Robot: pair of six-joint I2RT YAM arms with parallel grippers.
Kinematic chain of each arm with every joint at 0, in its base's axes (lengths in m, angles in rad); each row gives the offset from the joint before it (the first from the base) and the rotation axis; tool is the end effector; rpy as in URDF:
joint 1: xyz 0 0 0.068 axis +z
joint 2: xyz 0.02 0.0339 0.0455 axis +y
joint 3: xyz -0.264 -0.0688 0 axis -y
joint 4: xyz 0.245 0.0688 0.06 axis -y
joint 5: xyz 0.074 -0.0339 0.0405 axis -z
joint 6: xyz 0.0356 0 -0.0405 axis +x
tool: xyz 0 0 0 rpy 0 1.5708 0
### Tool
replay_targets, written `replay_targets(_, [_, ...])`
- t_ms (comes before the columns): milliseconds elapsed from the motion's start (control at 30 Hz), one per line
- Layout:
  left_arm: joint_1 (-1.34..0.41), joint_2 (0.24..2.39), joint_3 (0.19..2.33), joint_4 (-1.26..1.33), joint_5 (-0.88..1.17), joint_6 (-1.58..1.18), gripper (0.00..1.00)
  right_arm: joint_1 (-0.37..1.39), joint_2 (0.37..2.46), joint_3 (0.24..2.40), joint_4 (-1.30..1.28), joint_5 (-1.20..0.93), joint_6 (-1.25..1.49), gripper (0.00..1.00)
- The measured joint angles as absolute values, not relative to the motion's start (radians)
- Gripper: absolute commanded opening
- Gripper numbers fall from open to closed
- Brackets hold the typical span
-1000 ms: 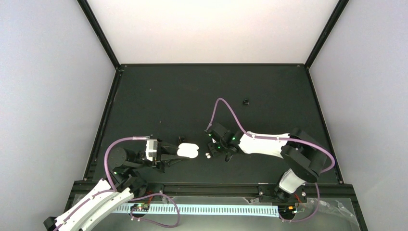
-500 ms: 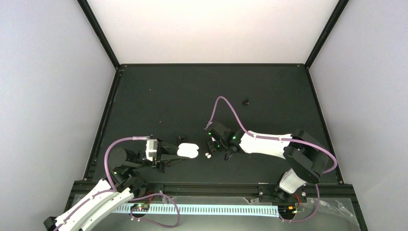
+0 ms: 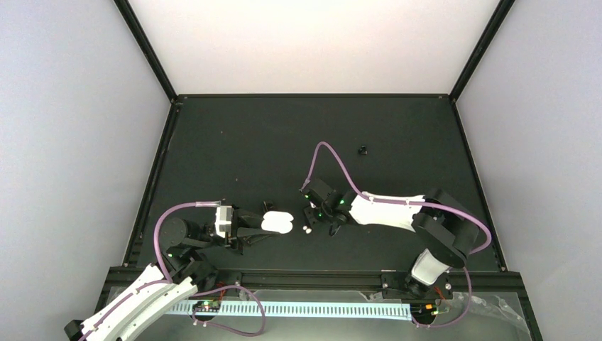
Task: Insert the wireless bluetooth earbuds into the charging case
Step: Pick up the earbud from the center of the board.
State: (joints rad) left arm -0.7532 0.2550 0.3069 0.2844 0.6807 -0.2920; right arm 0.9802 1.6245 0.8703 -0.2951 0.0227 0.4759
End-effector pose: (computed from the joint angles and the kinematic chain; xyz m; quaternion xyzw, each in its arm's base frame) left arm 0.0591 -0.0862 0.2863 0.3897 0.4689 -0.5511 0.5697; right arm 0.1724 0.2557 0.1581 -0.2382 0.9363 0.1633 0.1997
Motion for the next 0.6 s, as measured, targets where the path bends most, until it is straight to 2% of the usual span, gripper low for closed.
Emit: replay_targets(600, [-0.753,0.255,0.307,0.285,0.681,-0.292,0.02,1.021,1.655,0.873,-0.288,0.015,0.470,0.43])
